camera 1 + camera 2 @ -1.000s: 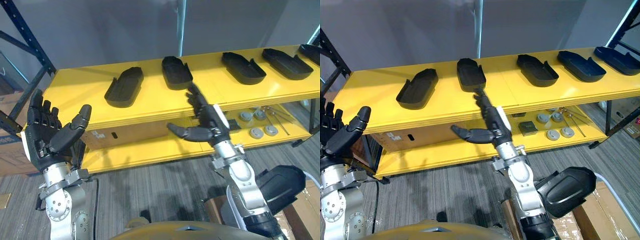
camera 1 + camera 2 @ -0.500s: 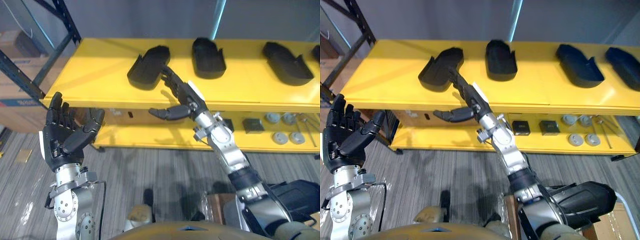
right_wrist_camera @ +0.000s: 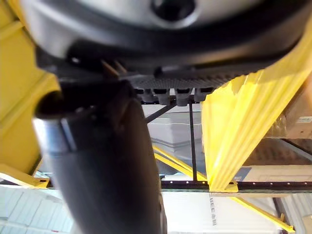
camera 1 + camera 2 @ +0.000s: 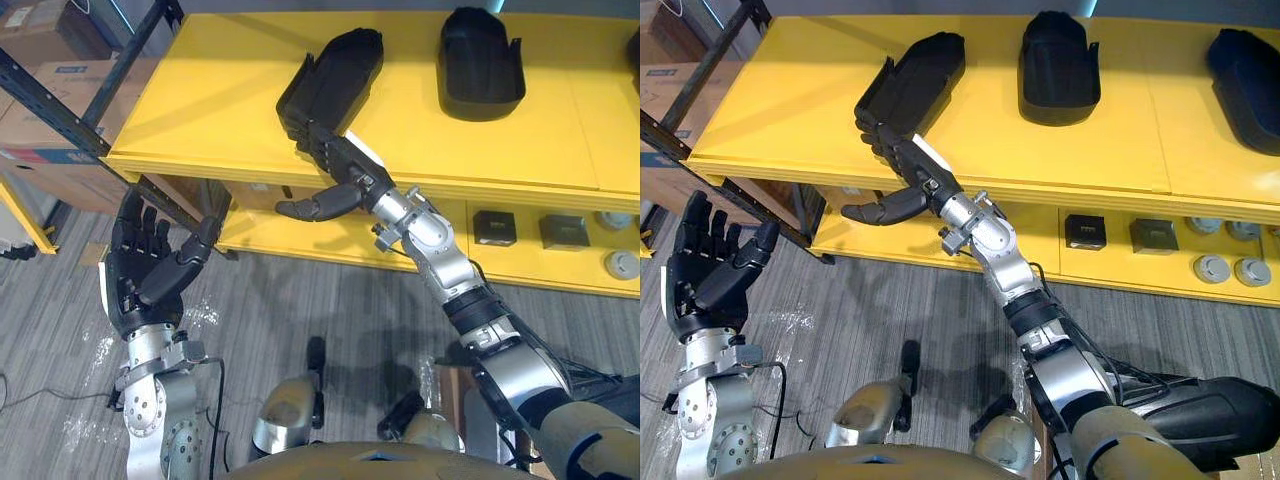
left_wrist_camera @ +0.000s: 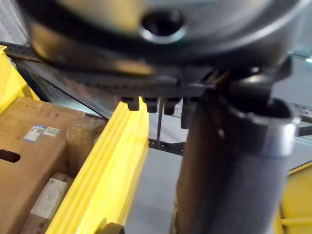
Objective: Walk over and take three plastic housings, then place them on the shelf
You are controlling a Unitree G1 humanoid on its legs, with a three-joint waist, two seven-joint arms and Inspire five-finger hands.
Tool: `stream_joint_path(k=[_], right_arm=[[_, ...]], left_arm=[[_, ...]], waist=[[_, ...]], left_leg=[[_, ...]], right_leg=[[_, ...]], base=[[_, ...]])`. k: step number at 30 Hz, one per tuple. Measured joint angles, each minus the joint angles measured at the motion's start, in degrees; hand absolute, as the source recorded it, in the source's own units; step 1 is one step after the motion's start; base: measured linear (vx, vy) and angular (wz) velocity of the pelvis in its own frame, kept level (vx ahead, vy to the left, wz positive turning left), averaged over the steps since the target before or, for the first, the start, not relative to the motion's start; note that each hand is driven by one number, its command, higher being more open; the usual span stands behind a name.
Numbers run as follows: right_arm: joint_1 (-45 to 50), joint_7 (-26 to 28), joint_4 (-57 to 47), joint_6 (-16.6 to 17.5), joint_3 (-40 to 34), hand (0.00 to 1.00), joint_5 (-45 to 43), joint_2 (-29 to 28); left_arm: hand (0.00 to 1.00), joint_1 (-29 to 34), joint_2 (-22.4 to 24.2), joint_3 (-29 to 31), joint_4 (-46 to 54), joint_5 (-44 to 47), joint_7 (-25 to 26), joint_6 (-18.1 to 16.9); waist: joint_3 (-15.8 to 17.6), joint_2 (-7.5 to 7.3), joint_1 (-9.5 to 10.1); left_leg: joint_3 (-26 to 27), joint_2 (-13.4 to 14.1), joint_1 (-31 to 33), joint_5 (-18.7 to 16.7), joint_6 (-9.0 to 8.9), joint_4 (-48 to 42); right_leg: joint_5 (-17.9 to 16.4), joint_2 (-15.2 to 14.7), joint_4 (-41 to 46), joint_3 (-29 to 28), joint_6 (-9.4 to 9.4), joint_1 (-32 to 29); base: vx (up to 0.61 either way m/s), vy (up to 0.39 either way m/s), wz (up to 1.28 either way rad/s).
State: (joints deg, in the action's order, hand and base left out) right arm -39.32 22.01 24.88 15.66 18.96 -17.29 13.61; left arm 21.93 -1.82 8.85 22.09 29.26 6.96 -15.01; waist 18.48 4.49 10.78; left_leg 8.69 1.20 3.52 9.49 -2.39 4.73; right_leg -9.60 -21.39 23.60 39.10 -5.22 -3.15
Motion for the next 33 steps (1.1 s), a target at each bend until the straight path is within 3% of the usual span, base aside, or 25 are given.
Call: stream_joint_path(k=[4,9,18,33], right_arm=[[-1.02,-0.67,1.25,0.00,-0.18,1.00,0.17,0.05],[-6.86,-5.28,9.45,-0.08,-0.41,1.00,1.49,0.20],[-9.80,-10.39,12.70,1.15,-0.49,1.00,5.45,1.36],[-11.27,-25.63,13.24,2.65,-3.85,1.00,12.93,1.40]], left_arm=[[1.00,0.00,0.64,-0.01,-1.43,1.56,0.10,-0.09],[1.00,-0.04,1.44,-1.25,-1.48,1.96,0.63,-0.47],[1.00,-0.27,1.44,-3.63,-2.28,2.71,1.69,-1.52],[1.00,-1.76,1.42,-6.33,-4.39,4.36,2.82,-2.47]], waist=[[0.38,0.31,0.02],[2.53,1.92,0.28],[4.29,3.07,0.43],[5.86,4.59,0.62]], left_leg=[[-0.52,-0.39,-0.10,0.02,0.00,-0.03],[-0.54,-0.62,0.05,0.02,0.00,-0.56],[-0.71,-0.89,0.29,0.26,0.02,-0.69],[-0.71,-0.95,0.38,0.48,0.11,-0.72]], right_leg=[[-1.00,-0.81,1.52,0.13,0.00,-0.16],[-1.68,-1.59,2.78,0.00,0.50,-0.50],[-2.87,-2.65,5.36,-0.16,0.55,-1.51],[-3.00,-2.92,5.88,-0.18,0.64,-1.75]], base=[[0.01,-0.031,0.06],[-0.01,-0.002,0.00],[0.00,-0.018,0.01],[0.00,-0.002,0.00]])
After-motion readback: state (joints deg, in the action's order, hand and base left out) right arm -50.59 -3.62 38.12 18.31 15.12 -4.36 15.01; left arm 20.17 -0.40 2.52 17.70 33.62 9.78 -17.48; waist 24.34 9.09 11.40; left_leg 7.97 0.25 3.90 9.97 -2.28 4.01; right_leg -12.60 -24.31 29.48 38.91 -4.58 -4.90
